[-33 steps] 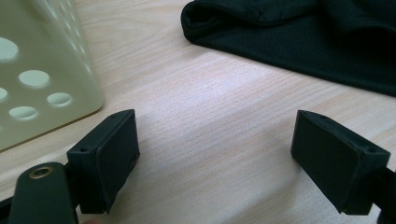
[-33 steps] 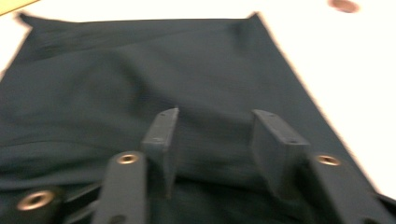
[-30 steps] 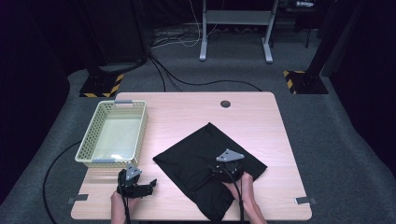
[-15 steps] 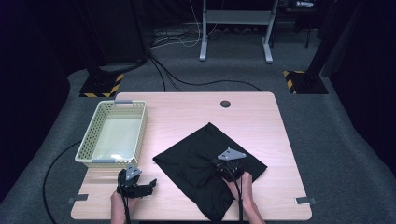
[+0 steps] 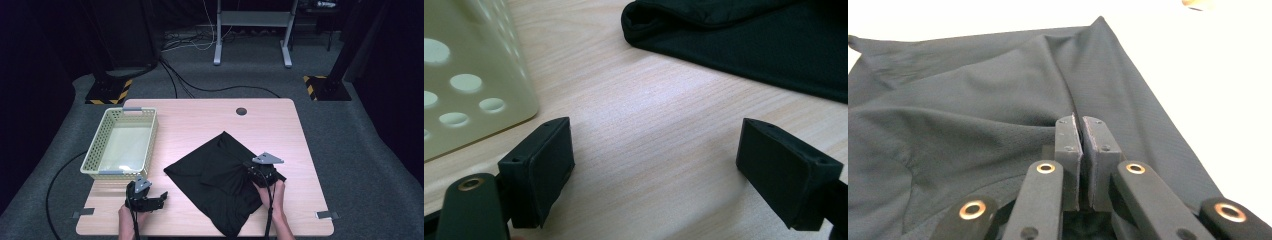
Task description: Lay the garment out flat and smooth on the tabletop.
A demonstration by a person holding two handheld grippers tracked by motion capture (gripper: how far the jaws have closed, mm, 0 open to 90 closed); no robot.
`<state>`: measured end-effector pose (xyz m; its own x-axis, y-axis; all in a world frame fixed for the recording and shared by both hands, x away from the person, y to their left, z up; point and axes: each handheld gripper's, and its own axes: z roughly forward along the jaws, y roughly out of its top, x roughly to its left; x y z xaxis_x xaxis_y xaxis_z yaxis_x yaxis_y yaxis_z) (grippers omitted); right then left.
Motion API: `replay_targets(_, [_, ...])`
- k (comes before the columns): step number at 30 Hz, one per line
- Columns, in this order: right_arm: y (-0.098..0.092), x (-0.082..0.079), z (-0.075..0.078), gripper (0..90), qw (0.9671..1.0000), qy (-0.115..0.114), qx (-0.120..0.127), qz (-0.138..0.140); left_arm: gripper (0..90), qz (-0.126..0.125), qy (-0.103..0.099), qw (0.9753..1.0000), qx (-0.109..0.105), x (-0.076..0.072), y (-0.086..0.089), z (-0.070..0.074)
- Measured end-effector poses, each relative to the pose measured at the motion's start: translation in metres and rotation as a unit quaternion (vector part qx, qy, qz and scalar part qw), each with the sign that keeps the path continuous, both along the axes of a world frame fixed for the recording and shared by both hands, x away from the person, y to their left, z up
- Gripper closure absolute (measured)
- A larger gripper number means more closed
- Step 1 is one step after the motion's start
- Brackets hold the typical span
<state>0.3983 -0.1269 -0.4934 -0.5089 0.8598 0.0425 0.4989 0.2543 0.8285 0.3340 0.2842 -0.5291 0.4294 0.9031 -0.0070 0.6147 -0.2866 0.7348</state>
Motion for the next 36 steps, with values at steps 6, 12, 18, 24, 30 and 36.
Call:
replay_targets(6, [-0.016,0.01,-0.01,85.5,0.9993,0.023,-0.013,-0.027,13.5,0.007,-0.01,0.9998,-0.017,0.002,-0.007,0.004])
replay_targets(12, [-0.014,0.012,-0.017,85.6,0.9987,0.041,-0.023,-0.021,13.3,-0.055,-0.029,0.998,0.004,0.024,-0.066,0.021])
replay_targets(18, [-0.007,0.006,-0.02,85.9,0.9989,0.047,-0.007,-0.001,13.7,-0.071,0.0,0.9974,0.011,0.039,-0.091,0.003])
replay_targets(24, [-0.007,0.001,-0.013,85.8,0.9995,0.029,-0.015,0.004,14.1,-0.07,-0.008,0.9975,0.006,0.023,-0.08,0.001])
replay_targets(30, [-0.028,0.008,0.0,85.7,0.9992,0.003,-0.003,-0.041,14.4,-0.067,-0.011,0.9976,0.008,0.014,-0.078,0.001])
replay_targets(36, [-0.029,0.021,-0.011,73.9,0.9962,0.044,-0.053,-0.053,14.4,-0.067,-0.007,0.9977,0.004,0.014,-0.077,0.001])
